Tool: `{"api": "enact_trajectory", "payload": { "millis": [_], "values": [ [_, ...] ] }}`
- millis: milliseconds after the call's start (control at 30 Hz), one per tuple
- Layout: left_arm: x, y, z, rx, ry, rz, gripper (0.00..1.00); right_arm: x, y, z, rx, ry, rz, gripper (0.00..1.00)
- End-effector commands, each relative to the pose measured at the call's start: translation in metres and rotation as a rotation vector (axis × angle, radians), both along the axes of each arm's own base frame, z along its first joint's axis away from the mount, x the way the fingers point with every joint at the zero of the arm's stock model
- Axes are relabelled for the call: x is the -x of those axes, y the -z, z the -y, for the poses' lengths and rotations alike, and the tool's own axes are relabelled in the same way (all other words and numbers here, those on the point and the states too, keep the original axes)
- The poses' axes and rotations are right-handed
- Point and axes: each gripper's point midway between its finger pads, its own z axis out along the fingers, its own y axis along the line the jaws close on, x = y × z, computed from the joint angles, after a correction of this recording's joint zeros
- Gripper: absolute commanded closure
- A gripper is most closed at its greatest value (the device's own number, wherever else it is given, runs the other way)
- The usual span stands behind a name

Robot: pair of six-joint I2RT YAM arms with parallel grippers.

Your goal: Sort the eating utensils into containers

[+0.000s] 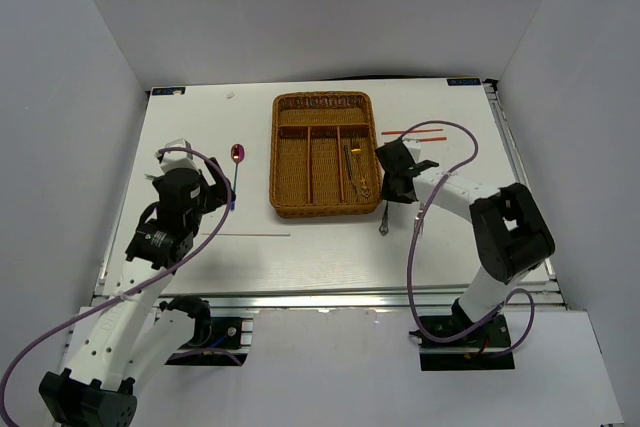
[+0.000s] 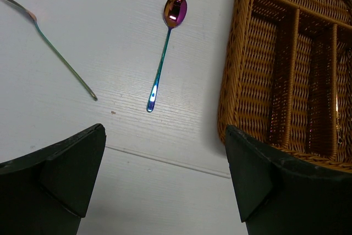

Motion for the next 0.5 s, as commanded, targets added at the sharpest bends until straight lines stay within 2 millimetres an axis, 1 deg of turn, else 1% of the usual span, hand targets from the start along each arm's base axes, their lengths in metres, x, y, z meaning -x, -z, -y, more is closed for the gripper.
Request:
{"api": "enact_trajectory", "payload": {
  "millis": [0,133,200,267,300,367,467],
  "values": [
    [0.001,0.000,-0.001,-0.002,-0.005,-0.001,0.02,-0.014,0.004,-0.006,-0.024,0.003,0.025,0.60],
    [0.001,0.000,0.000,-0.002,-0.004,0.001,0.02,-0.019,0.022,-0.004,-0.027,0.003,-0.001,0.61],
    [0.001,0.000,-0.001,-0.002,-0.005,0.001,0.02,-0.018,0.027,-0.003,-0.027,0.006,-0.008,0.61],
    [0.001,0.000,0.000,-0.004,-0.003,-0.001,0.02,-0.018,0.032,-0.003,-0.040,0.004,-0.014,0.64],
    [0.001,0.000,0.000,-0.003,-0.002,-0.001,0.02,-0.015,0.036,-0.001,-0.037,0.008,-0.023,0.64],
    [0.001,0.001,0.000,-0.004,-0.003,-0.004,0.02,-0.013,0.034,-0.001,-0.047,0.013,-0.015,0.64],
    [0.001,0.000,-0.001,-0.003,-0.003,-0.001,0.02,-0.008,0.026,0.003,-0.062,0.040,0.009,0.62]
  ]
}}
